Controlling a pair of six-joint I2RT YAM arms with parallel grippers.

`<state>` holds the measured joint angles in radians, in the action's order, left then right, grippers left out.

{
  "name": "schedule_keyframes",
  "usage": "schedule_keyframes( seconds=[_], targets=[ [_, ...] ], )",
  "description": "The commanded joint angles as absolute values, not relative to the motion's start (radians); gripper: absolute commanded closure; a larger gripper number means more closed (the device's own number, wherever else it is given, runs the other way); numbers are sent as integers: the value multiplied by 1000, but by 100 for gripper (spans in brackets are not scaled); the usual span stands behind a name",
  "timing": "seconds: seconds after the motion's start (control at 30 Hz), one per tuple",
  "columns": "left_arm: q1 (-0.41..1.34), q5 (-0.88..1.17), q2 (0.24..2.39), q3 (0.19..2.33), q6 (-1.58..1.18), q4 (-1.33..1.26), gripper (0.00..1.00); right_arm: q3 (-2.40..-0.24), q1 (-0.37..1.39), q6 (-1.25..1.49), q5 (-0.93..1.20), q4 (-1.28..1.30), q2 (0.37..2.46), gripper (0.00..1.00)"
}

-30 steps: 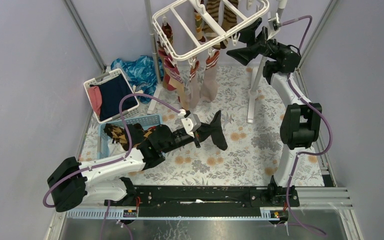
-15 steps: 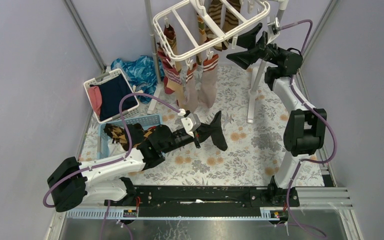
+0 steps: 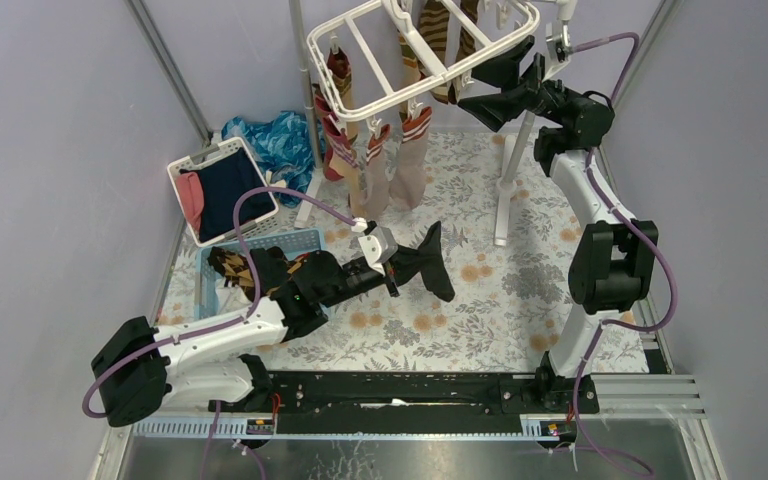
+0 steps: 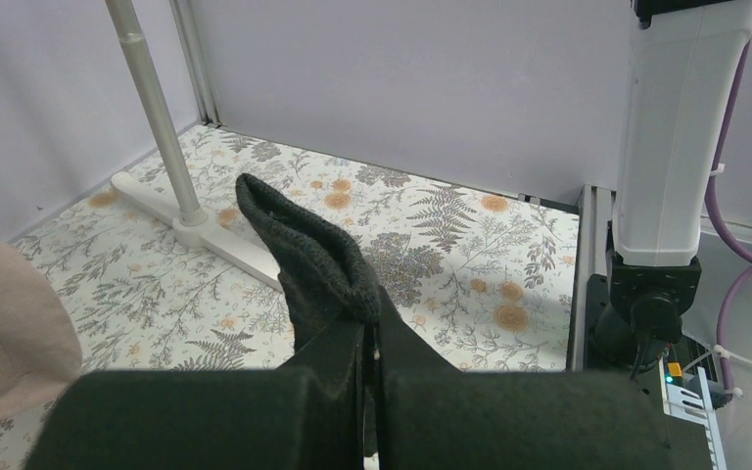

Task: Clip the socks to the hanger
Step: Open the clamp at the hanger.

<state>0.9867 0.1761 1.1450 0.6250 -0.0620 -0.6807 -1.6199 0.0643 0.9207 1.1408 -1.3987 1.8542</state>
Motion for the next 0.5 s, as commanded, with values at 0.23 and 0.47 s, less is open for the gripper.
schedule_keyframes(
  seconds=[0.23,0.47],
  targets=[
    [986,167,1131,614,-63,-715,100,-1675,64,953,1121,-1450,1879,23],
    [985,167,1133,613,-63,-716,100,-1669,64,958,1129,-1464,1874,28]
  ],
)
